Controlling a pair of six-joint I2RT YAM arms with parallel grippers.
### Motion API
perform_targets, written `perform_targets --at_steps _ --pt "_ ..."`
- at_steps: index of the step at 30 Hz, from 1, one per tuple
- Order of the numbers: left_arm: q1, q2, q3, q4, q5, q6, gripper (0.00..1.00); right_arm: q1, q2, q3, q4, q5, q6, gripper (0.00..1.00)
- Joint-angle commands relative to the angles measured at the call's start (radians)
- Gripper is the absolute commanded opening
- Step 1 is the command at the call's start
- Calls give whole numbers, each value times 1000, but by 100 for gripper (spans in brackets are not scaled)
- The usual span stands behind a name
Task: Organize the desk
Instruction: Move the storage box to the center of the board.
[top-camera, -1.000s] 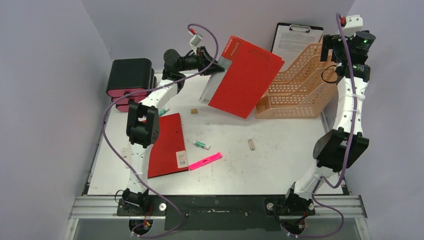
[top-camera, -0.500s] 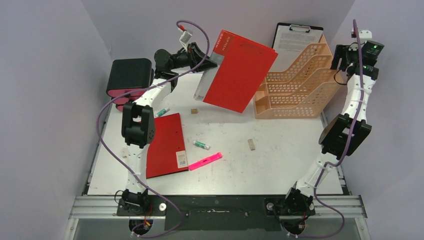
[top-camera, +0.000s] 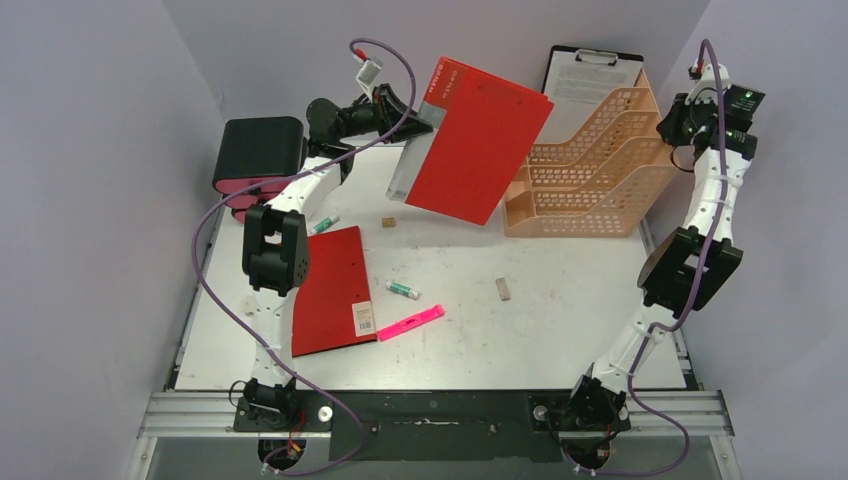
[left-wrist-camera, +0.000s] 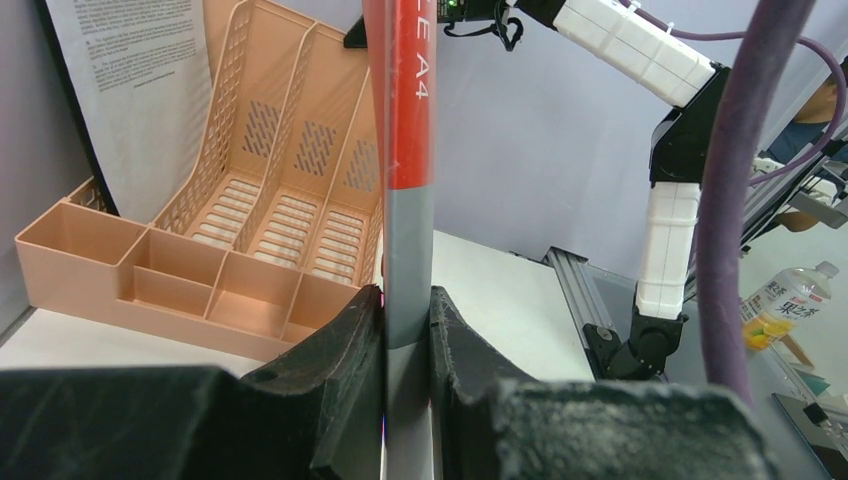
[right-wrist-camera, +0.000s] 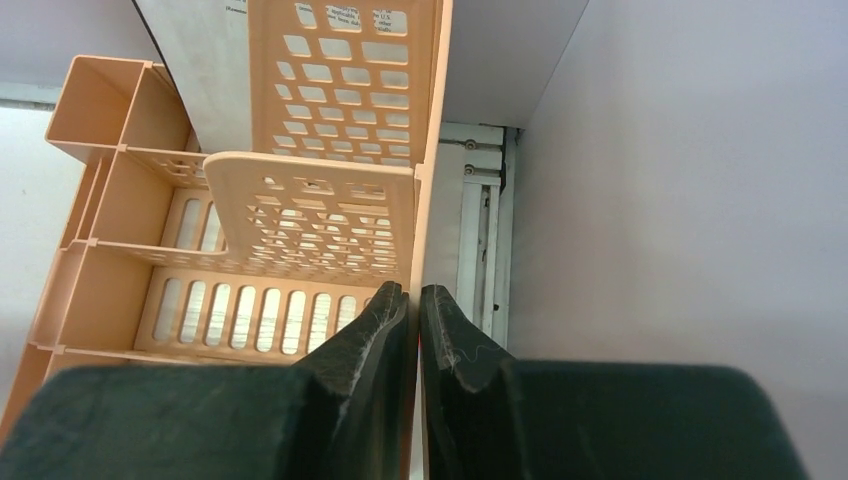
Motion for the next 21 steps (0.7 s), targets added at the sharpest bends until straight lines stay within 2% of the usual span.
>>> perform_targets --at_steps 1,12,21 --pt "8 -58 65 94 -63 -36 0 45 -44 -26 -87 -102 -34 5" --pt "6 -32 101 177 -107 -100 0 124 -262 -341 -10 -143 38 5" --pt "-15 -6 133 249 -137 -61 0 201 -395 -551 81 -106 164 5"
